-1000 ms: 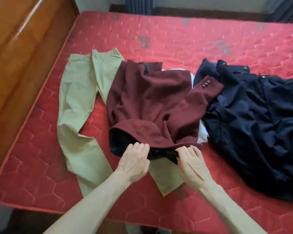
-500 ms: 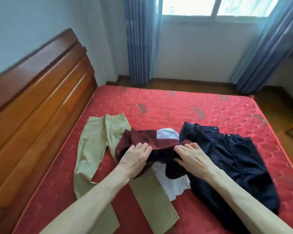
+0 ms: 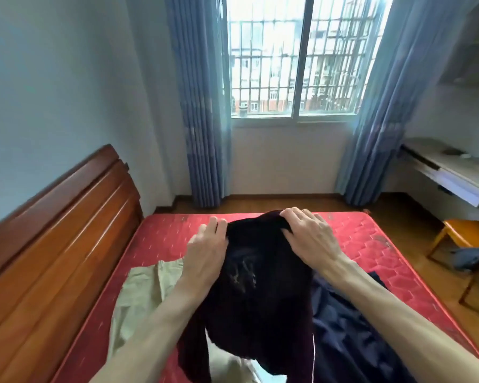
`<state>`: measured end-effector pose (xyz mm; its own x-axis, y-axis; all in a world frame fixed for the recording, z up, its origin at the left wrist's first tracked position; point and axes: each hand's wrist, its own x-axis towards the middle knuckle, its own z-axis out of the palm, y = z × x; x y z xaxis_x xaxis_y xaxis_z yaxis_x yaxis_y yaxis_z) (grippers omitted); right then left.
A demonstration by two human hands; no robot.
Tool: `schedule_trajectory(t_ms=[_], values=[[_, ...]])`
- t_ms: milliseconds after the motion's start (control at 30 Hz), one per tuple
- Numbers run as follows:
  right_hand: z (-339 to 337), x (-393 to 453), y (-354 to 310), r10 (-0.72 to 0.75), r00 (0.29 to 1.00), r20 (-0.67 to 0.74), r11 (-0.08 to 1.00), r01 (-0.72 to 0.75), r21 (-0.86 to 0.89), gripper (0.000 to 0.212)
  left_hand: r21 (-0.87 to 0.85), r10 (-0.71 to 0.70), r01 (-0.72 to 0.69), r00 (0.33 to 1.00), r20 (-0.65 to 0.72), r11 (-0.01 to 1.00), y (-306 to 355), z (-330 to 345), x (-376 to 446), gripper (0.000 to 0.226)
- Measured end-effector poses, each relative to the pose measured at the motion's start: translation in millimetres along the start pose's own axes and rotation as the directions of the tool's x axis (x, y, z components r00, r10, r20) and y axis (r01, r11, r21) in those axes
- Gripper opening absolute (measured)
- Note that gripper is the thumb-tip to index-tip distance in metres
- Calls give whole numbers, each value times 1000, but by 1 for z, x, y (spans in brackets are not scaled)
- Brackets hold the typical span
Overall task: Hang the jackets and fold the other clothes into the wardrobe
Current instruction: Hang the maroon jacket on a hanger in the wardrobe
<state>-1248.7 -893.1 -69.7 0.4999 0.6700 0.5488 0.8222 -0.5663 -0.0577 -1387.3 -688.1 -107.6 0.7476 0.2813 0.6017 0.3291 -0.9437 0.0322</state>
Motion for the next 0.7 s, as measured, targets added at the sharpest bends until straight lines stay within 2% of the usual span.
schedule_trajectory(t_ms=[67, 100, 167, 200, 267, 333, 433, 500, 567, 633, 700], values=[[-23, 13, -2, -25, 999, -22, 995, 27, 95, 36, -117, -112, 104, 992, -59, 988, 6, -17, 16, 13], [-34, 16, -2, -18, 999, 26, 982, 12, 189, 39, -188, -152, 133, 985, -87, 973, 10, -25, 22, 8], [-51, 17, -1, -4, 980, 198, 947, -60, 317, 47, -348, -220, 166, 968, -121, 923, 19, -38, 31, 7], [-56, 14, 0, -3, 954, 301, 941, -99, 323, 51, -414, -237, 166, 963, -126, 895, 24, -45, 34, 10], [-56, 3, 3, -6, 867, 497, 942, -162, 293, 53, -445, -205, 127, 970, -131, 886, 32, -56, 35, 12], [-52, -10, 13, 13, 819, 574, 927, -225, 299, 51, -381, -78, 20, 987, -138, 924, 36, -61, 31, 13], [-50, -28, 33, 91, 839, 537, 868, -331, 370, 29, -297, 91, -115, 991, -94, 948, 34, -57, 20, 17], [-50, -37, 42, 112, 856, 505, 828, -361, 429, 30, -287, 115, -132, 991, -73, 949, 30, -54, 14, 18], [-55, -41, 46, 105, 876, 471, 832, -337, 440, 33, -255, 124, -140, 989, -76, 957, 26, -53, 11, 20], [-55, -43, 48, 96, 896, 434, 873, -286, 396, 34, -227, 138, -155, 986, -90, 961, 25, -55, 9, 21], [-48, -45, 46, 129, 919, 374, 941, -232, 245, 34, -221, 160, -179, 982, -102, 959, 29, -59, 9, 20]])
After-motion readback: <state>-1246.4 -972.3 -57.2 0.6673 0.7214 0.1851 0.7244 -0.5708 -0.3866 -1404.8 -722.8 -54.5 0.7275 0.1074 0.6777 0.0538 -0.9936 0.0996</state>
